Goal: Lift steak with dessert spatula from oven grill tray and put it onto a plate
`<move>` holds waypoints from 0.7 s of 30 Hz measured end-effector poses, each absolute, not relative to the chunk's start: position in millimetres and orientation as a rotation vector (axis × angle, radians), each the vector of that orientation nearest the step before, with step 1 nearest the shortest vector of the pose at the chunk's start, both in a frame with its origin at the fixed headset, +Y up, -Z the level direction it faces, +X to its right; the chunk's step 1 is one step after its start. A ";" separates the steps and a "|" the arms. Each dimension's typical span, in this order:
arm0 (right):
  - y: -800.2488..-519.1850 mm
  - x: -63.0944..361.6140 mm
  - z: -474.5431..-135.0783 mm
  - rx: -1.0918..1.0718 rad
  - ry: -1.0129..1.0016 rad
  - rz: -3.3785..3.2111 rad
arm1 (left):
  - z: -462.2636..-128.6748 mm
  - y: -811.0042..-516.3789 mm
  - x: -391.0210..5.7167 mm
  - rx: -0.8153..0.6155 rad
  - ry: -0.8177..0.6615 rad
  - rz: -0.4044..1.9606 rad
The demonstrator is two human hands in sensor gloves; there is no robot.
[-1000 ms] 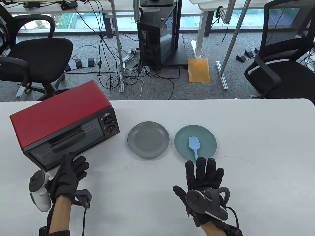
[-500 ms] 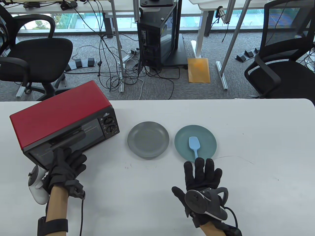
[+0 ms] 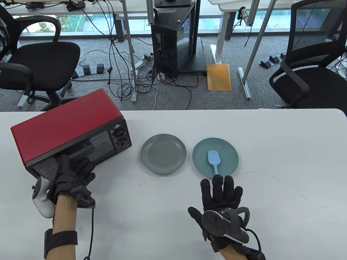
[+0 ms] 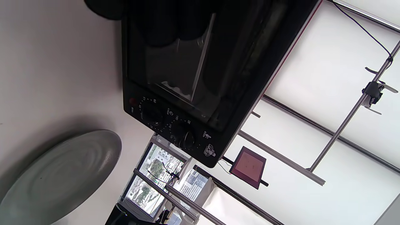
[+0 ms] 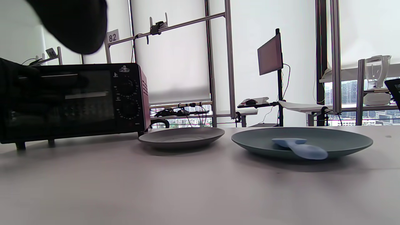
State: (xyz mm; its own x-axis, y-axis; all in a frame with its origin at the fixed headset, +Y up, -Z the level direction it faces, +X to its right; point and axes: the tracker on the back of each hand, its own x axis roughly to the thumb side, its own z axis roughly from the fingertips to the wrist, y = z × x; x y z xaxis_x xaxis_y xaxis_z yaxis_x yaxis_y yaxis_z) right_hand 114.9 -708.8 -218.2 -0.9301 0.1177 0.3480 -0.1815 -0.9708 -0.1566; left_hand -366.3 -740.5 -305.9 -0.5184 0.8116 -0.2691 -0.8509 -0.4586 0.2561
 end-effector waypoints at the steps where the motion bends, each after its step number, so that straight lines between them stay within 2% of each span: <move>1: -709.0 114.8 -218.3 0.511 -0.278 2.932 | -305.6 -740.8 -365.9 -0.127 0.448 2.103; 6: -709.7 113.0 -218.0 0.515 -0.262 2.936 | -304.6 -739.8 -363.6 -0.110 0.489 2.256; 21: -711.2 111.8 -219.2 0.506 -0.230 2.943 | -294.7 -742.0 -363.1 -0.061 0.544 2.207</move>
